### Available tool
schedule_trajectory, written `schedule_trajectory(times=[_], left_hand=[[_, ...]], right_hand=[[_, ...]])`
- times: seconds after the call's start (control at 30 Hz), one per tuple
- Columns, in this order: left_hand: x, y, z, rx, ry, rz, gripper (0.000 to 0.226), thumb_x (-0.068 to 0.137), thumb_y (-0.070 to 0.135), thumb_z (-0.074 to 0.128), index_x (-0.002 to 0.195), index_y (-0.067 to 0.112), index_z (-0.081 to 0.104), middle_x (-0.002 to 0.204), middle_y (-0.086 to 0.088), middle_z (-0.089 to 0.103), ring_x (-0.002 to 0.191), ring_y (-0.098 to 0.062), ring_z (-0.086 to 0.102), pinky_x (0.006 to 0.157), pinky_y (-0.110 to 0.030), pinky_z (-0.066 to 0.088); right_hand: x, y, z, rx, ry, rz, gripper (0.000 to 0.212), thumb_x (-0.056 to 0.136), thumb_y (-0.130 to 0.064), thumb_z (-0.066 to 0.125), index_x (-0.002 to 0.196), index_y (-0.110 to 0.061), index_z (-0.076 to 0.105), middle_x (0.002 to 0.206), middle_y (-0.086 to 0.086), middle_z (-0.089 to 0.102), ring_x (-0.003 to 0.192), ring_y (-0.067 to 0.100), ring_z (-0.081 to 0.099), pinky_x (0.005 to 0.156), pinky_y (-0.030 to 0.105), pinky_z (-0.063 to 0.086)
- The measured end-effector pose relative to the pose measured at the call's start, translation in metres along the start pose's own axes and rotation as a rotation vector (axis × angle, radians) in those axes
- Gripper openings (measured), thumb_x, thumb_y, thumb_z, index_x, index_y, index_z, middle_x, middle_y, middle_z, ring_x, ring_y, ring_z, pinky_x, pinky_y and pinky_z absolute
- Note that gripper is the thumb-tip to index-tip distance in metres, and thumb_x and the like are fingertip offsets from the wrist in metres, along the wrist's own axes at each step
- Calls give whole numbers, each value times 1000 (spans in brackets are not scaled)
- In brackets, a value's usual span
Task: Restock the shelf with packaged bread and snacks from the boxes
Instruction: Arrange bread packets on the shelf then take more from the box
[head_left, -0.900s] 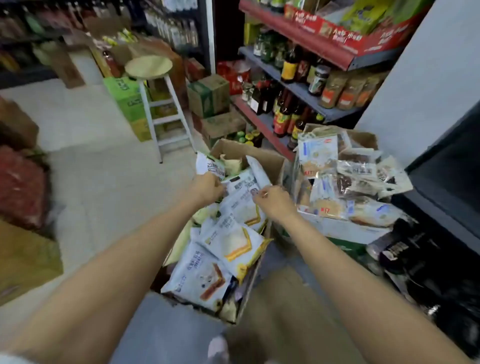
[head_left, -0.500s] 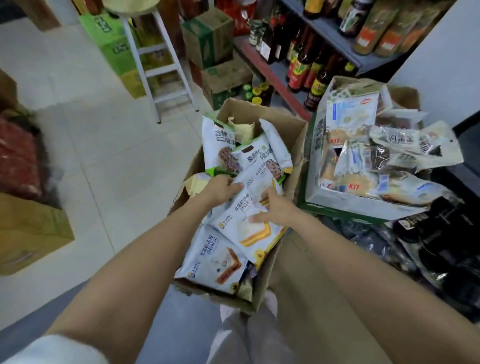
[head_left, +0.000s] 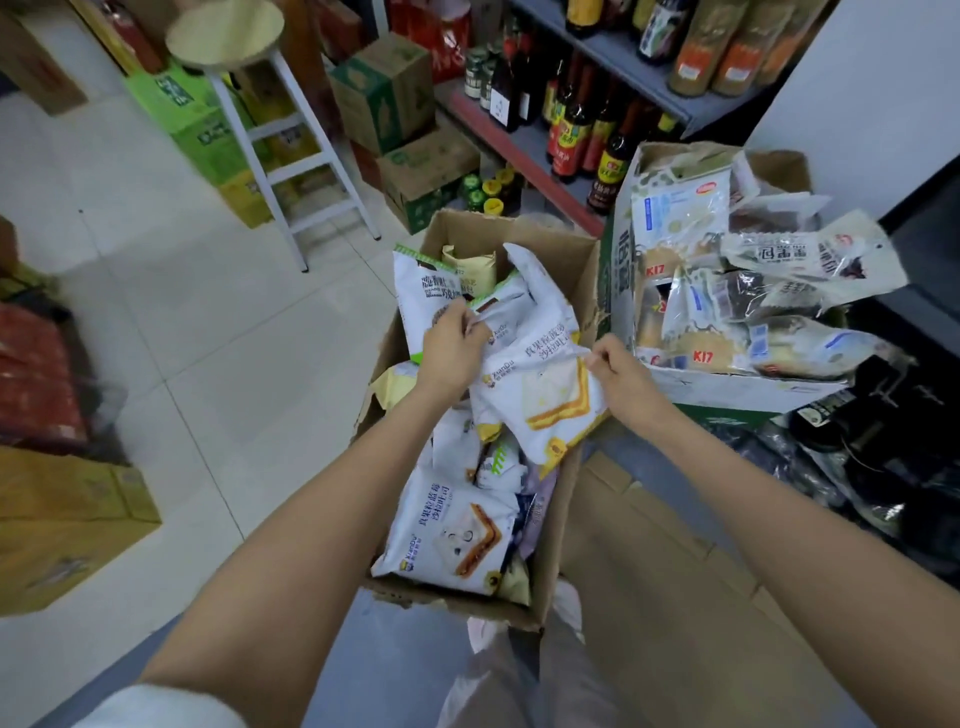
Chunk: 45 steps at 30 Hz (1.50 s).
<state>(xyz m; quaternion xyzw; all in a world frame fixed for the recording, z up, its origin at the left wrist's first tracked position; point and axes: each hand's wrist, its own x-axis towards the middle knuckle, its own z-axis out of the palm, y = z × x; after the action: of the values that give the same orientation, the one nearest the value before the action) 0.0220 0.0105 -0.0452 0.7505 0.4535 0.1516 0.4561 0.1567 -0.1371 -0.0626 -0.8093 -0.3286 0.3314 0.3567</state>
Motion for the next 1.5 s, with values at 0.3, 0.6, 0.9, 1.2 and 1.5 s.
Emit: schedule_trajectory(times=[0.3,0.6,0.9,1.2,1.5], left_hand=[[7,97,-14,-263,78,235,18,99,18,43,89,33,44,64,3,29,58,-11,31,66,-32,27],[21,235,59,-405,-45,195,24,95,24,49,82,5,56,79,-22,56,74,-34,54,72,-40,42],[-3,398,154,-467,-434,218,51,78,63,56,85,13,59,78,-11,54,70,-23,52,65,-32,41],[10,506,245,-472,-244,427,32,84,37,68,108,16,62,104,0,67,99,-20,63,90,-33,51],[97,571,276,-211,-21,522,47,87,45,60,117,11,51,118,-9,59,110,-31,56,88,-36,46]], right_hand=[[-19,-32,-71,376,532,234,21,103,-26,28,102,-8,38,85,2,49,83,20,48,68,30,37],[-67,-47,-190,1084,165,98,49,73,-31,68,116,-8,64,105,9,73,86,20,72,71,37,60],[-99,-31,-349,1031,534,-120,43,77,-17,71,117,-8,62,109,11,71,94,24,70,86,43,56],[-94,-18,-511,823,777,-237,25,86,-19,66,109,-10,66,106,5,72,95,21,69,85,36,54],[10,3,-635,643,1330,-55,37,88,-21,60,119,-3,56,117,14,62,104,28,61,86,35,49]])
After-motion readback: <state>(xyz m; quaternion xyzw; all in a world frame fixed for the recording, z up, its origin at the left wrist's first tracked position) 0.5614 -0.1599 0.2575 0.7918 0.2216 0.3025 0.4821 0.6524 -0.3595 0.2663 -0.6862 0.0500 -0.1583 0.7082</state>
